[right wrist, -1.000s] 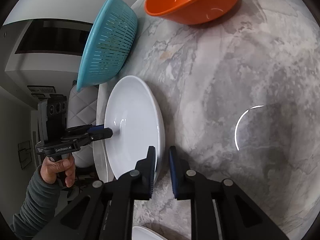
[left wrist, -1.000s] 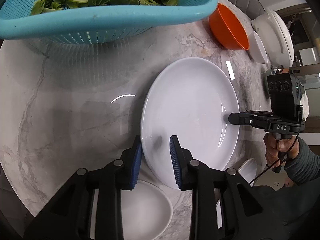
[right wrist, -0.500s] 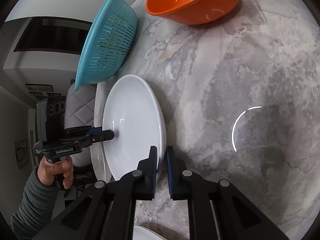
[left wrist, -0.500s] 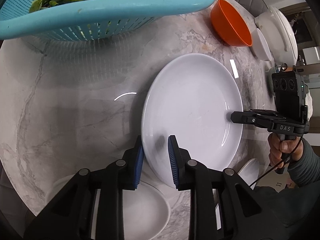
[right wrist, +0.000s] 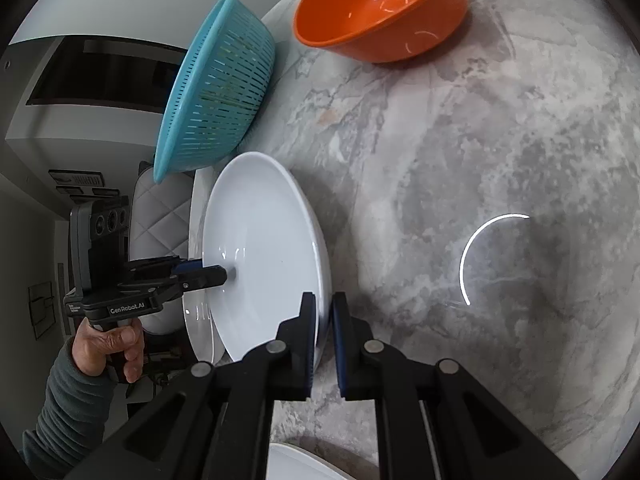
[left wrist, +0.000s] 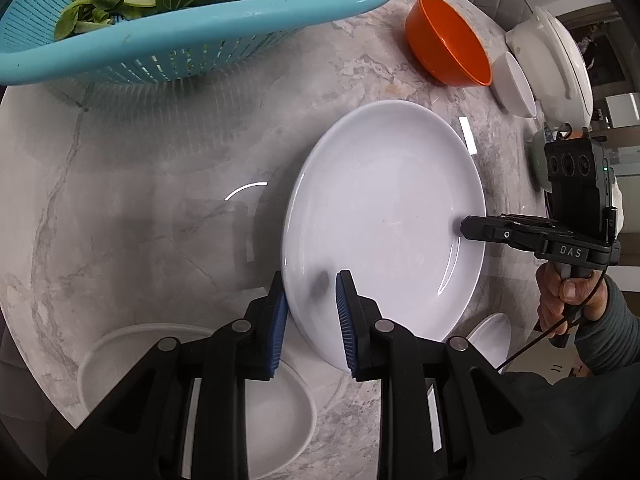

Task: Organize plates and bowls
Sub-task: 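Carry the medium plate with both grippers and lower it onto the large plate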

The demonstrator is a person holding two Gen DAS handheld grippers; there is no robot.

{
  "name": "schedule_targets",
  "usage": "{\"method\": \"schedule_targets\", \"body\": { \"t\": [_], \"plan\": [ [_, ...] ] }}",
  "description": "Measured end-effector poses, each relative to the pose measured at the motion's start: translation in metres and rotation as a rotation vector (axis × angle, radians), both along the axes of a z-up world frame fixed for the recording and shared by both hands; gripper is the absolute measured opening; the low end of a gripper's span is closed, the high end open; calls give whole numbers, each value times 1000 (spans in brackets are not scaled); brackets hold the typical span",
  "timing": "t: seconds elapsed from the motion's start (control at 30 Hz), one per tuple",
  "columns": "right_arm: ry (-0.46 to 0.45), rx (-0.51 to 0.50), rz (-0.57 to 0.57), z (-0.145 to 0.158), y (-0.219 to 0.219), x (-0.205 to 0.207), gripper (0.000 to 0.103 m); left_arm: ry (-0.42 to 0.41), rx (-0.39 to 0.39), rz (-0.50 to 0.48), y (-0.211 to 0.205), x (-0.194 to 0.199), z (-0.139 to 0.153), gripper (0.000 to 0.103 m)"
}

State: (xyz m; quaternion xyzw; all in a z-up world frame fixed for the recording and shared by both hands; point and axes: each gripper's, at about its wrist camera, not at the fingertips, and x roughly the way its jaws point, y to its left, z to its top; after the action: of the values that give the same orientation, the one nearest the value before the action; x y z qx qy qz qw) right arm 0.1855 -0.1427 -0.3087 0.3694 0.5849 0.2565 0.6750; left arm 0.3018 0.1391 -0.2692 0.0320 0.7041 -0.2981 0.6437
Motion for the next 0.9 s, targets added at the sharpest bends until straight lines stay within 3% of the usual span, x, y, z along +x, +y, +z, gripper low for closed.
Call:
{"method": "schedule_targets", "body": {
  "t": [0.47, 0.9],
  "plan": [
    [3, 15, -31, 22, -23, -15, 11, -33, -16, -5, -21, -36, 51, 22],
    [-28, 9, -18, 56, -45, -75, 11, -58, -42, -8, -32, -128, 93, 22]
  ]
}}
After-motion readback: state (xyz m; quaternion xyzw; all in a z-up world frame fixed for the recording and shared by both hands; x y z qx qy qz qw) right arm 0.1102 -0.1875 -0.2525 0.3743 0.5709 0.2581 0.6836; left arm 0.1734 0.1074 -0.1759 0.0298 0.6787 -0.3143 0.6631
